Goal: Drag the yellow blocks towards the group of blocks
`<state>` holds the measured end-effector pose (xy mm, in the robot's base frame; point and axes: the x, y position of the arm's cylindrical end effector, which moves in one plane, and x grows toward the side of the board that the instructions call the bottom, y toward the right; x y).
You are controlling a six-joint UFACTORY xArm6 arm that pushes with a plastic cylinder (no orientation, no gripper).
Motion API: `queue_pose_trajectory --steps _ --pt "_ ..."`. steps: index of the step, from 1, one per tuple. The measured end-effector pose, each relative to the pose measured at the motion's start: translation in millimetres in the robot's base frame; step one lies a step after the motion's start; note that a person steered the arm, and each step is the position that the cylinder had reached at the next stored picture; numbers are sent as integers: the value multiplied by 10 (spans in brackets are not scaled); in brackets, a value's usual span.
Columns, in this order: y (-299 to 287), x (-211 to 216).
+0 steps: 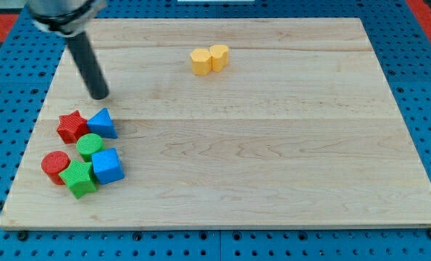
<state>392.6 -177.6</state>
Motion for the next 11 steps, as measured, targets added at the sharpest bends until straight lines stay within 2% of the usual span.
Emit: queue_pose_trajectory --steps 1,2,3,4,5,6,7,8,9,10,11 --pt "190 256" --pt "96 554" --pt "325 278" --pt "1669 36" --pt "2646 -602" --pt "2863 -1085" --pt "2389 -1037" --pt "1666 -806" --pt "1963 -961" --pt "1904 -1296" --pt "1352 -1213"
